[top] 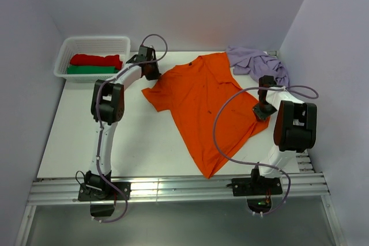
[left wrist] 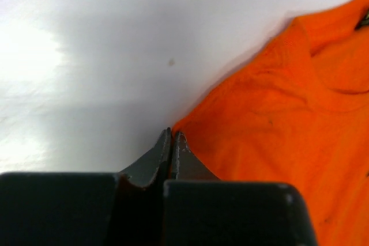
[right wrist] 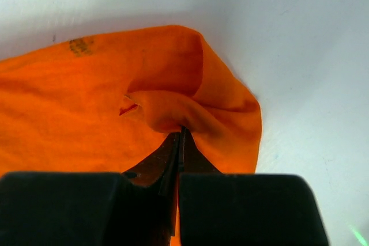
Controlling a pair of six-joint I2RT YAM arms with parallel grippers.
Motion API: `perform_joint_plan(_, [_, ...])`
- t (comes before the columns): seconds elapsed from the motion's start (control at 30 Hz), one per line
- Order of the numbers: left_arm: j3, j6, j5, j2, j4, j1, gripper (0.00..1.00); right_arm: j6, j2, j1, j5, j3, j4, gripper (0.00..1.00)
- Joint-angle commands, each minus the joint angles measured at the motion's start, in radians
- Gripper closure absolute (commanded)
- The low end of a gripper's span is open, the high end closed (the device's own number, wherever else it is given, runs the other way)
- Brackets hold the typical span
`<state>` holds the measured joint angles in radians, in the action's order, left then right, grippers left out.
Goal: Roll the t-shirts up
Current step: Flatten the tshirt
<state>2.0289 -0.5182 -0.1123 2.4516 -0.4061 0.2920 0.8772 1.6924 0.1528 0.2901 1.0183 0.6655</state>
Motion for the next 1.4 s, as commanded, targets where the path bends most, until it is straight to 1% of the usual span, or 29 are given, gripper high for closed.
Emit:
perform_joint_plan(0.0, [-0.126, -0.003, 0.102, -0.063, -0.066, -0.034, 1.0, 0.002, 0.026, 0.011, 0.023, 0.054, -0.014, 1.0])
perform_joint_plan(0.1, [-0.209, -0.006, 0.106, -0.13, -0.059, -0.042, 1.0, -0.001, 0.068, 0.011, 0.015, 0.083, -0.004, 1.0])
perform_joint_plan(0.17, [-0.281, -0.009, 0.16, -0.161, -0.047, -0.045, 1.0, -0.007, 0.098, 0.011, 0.011, 0.108, -0.003, 1.0])
perform_joint_plan(0.3, [-0.384, -0.028, 0.175, -0.244, -0.023, -0.057, 1.0, -0.024, 0.133, 0.01, 0.0, 0.152, -0.001, 1.0])
perform_joint_plan(0.4, [-0.466, -0.048, 0.192, -0.305, -0.022, -0.062, 1.0, -0.044, 0.185, 0.005, -0.014, 0.221, 0.02, 1.0])
perform_joint_plan(0.63, [-0.725, -0.131, 0.217, -0.477, 0.012, -0.06, 1.0, -0.086, 0.341, -0.041, -0.055, 0.462, 0.066, 1.0])
perform_joint_plan(0.67, [-0.784, -0.141, 0.224, -0.497, 0.013, -0.06, 1.0, -0.099, 0.36, -0.048, -0.063, 0.492, 0.081, 1.0])
perform_joint_plan(0.7, [-0.815, -0.166, 0.23, -0.541, 0.015, -0.06, 1.0, -0.106, 0.378, -0.055, -0.071, 0.525, 0.091, 1.0])
perform_joint_plan(0.77, [-0.904, -0.192, 0.241, -0.589, 0.02, -0.06, 1.0, -0.122, 0.434, -0.082, -0.088, 0.62, 0.118, 1.0])
perform_joint_plan(0.8, [-0.927, -0.216, 0.25, -0.627, 0.02, -0.06, 1.0, -0.13, 0.472, -0.091, -0.103, 0.681, 0.129, 1.0])
perform_joint_plan(0.9, [-0.998, -0.271, 0.263, -0.69, -0.014, -0.06, 1.0, -0.155, 0.524, -0.133, -0.131, 0.79, 0.166, 1.0])
perform_joint_plan(0.97, [-1.048, -0.293, 0.272, -0.726, -0.031, -0.06, 1.0, -0.162, 0.553, -0.148, -0.132, 0.827, 0.187, 1.0])
perform_joint_plan(1.03, [-1.081, -0.321, 0.278, -0.77, -0.039, -0.062, 1.0, -0.162, 0.547, -0.148, -0.132, 0.832, 0.187, 1.0])
perform_joint_plan(1.1, [-1.119, -0.327, 0.267, -0.796, -0.039, -0.07, 1.0, -0.162, 0.526, -0.145, -0.135, 0.792, 0.161, 1.0])
perform_joint_plan(1.2, [-1.138, -0.322, 0.272, -0.79, -0.042, -0.079, 1.0, -0.178, 0.472, -0.092, -0.143, 0.737, 0.129, 1.0])
perform_joint_plan(1.37, [-1.128, -0.313, 0.287, -0.775, -0.045, -0.086, 1.0, -0.224, 0.428, -0.012, -0.175, 0.678, 0.065, 0.99])
